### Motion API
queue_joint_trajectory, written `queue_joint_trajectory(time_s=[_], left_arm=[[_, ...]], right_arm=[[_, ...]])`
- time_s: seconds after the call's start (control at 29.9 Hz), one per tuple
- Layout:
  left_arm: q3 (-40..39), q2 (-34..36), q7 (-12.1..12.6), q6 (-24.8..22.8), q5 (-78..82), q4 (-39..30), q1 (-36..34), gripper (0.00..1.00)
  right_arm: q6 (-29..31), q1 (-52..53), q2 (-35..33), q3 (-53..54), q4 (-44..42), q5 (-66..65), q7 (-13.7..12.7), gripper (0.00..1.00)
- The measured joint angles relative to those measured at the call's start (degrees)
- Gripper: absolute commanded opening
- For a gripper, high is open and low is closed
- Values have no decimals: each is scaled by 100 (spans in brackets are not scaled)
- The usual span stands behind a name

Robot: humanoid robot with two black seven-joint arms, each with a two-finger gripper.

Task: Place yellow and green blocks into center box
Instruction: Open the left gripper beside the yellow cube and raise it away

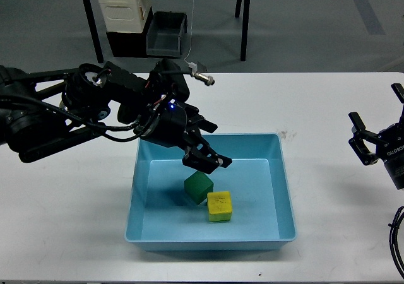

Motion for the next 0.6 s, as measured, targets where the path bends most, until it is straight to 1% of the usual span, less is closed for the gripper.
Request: queue_joint_trajectory(time_s=[0.07,0.13,0.2,0.27,0.33,0.4,0.47,0.6], left_arm=[[-731,78,1,0,-613,3,335,100],[-1458,107,0,0,-1115,20,784,100],[-2074,124,0,0,-1469,32,1317,100],[-2766,129,0,-1,-1822,38,1957,100],[-3416,118,0,0,-2230,62,2506,100],[-3969,102,0,0,-2658,144,2991,100],[-4384,110,-1,1,-3344,219,3424,100],[-4827,182,-2,1,-4752,259,4108,100]], right_arm=[[5,98,56,38,12,214,0,100],[8,221,166,44,34,702,-33,100],[9,353,283,44,38,1371,-279,100],[9,512,372,39,25,2106,-654,100],[9,641,416,23,8,2652,-961,100],[15,713,449,20,2,3020,-1200,100],[19,738,508,43,-2,3297,-1423,100],[22,686,869,124,-2,3914,-1777,100]])
